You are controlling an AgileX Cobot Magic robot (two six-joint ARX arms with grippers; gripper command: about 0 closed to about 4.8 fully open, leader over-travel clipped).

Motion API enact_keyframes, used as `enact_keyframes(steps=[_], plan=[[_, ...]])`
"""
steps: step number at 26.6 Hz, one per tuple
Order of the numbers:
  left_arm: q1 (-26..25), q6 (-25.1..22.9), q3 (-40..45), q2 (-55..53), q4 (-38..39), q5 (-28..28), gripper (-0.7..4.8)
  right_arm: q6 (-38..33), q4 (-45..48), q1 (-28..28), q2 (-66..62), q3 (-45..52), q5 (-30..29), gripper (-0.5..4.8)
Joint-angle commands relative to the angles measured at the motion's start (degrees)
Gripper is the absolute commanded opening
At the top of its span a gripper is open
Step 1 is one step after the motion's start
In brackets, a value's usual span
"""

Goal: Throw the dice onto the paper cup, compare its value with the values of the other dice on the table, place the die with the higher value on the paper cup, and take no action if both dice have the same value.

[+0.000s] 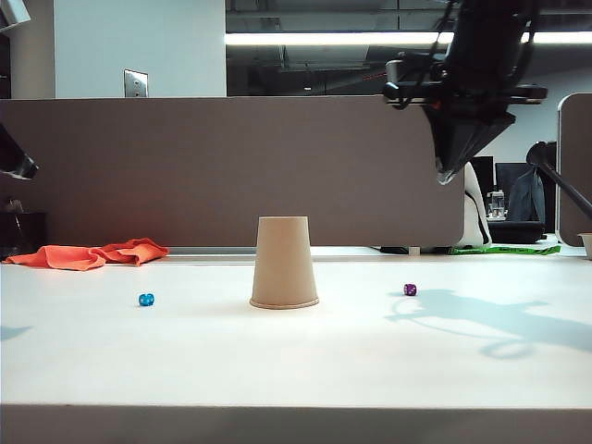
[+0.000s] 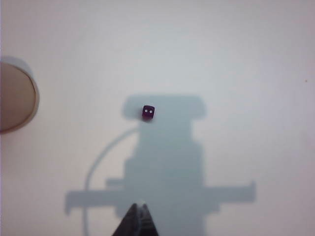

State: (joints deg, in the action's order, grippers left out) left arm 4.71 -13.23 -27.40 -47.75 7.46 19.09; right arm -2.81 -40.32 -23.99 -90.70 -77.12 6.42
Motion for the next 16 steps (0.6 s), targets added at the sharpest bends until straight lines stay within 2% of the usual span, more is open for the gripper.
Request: enact_keyframes(steps=[1, 5, 8, 12, 14, 16], plan=[[-0.02, 1.92, -0.09, -0.17, -0.87, 1.81, -0.05, -1.55, 8.09, 0.28, 3.41, 4.85, 0.07, -0.01], [0.02, 1.01, 0.04, -2.54, -2.08, 4.09, -0.06, -1.46, 8.79, 0.57, 3.67, 6.03, 0.07, -0.01], [0.02, -6.01, 0.02, -9.16, -8.46, 12.52, -0.05, -1.46, 8.87, 0.57, 3.69, 6.12, -0.11, -0.01], [0.02, -8.52, 0.02, -15.96, -16.0, 11.74, -0.05, -0.26, 8.96, 0.57, 3.69, 6.12, 0.04, -0.01], [0.02, -13.14, 0.02, -19.43, -20.17, 11.72, -0.05, -0.17, 9.38, 0.57, 3.69, 6.1, 0.04, -0.01], [0.02, -14.71, 0.02, -22.05, -22.73, 11.65, -0.05, -0.17, 10.23, 0.57, 3.69, 6.12, 0.04, -0.01]])
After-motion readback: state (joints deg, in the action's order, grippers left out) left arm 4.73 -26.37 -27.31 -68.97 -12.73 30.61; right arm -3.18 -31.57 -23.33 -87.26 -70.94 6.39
